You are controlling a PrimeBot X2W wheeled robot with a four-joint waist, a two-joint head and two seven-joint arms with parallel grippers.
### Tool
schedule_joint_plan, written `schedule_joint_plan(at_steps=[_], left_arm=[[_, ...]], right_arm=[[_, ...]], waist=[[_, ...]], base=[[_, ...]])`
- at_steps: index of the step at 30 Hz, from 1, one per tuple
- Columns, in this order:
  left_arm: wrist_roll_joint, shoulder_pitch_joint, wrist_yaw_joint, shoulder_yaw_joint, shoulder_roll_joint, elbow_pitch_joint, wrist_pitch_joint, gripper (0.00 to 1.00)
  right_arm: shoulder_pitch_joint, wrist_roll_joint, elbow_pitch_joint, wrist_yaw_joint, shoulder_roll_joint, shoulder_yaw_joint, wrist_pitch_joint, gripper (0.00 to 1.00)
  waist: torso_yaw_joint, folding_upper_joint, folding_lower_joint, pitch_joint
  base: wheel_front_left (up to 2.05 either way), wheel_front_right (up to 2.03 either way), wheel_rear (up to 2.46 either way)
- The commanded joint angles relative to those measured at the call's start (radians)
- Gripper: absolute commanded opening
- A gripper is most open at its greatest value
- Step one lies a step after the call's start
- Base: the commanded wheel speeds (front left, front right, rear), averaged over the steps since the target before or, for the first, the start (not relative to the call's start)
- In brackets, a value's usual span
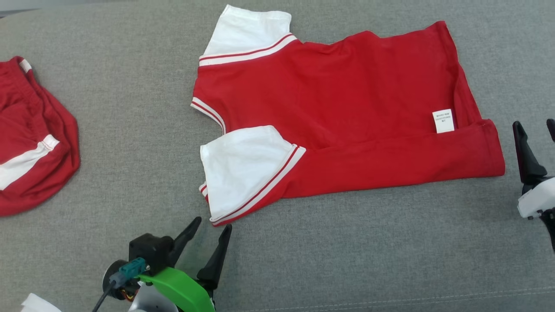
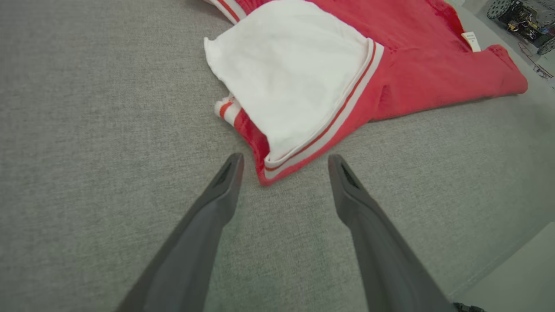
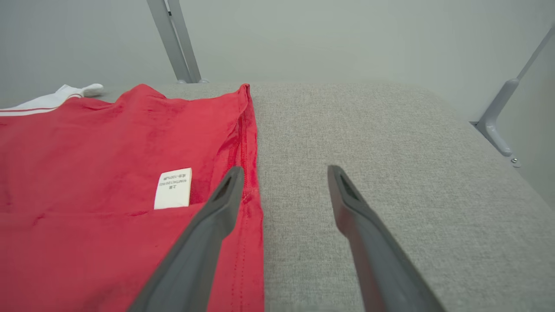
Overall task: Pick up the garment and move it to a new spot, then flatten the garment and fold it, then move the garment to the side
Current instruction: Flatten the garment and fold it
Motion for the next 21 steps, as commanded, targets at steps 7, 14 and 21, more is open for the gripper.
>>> schedule_joint_plan(at_steps=[7, 14, 21], left_arm=[[-0.011, -0.052, -0.006, -0.015, -0.043, 0.131, 0.025, 1.0], [-0.01, -0.117, -0.037, -0.023, -0.081, 0.256, 0.008, 0.0], [-0.023, -0.141, -0.066, -0.015, -0.073, 0.289, -0.024, 0.0]], right_arm=[[0.059, -0.026, -0.032, -0.002, 0.052, -0.024, -0.003, 1.0], [0.051, -0.006, -0.008, -0.002, 0.069, 0.024, -0.002, 1.0], [-0.012, 0.053, 0.109, -0.002, 0.081, 0.091, 0.032, 1.0]], waist=[[-0.019, 0.0, 0.0, -0.023], [-0.023, 0.0, 0.0, -0.007], [-0.006, 0.0, 0.0, 0.003]], base=[[0.0, 0.0, 0.0], [0.0, 0.0, 0.0], [0.0, 0.0, 0.0]])
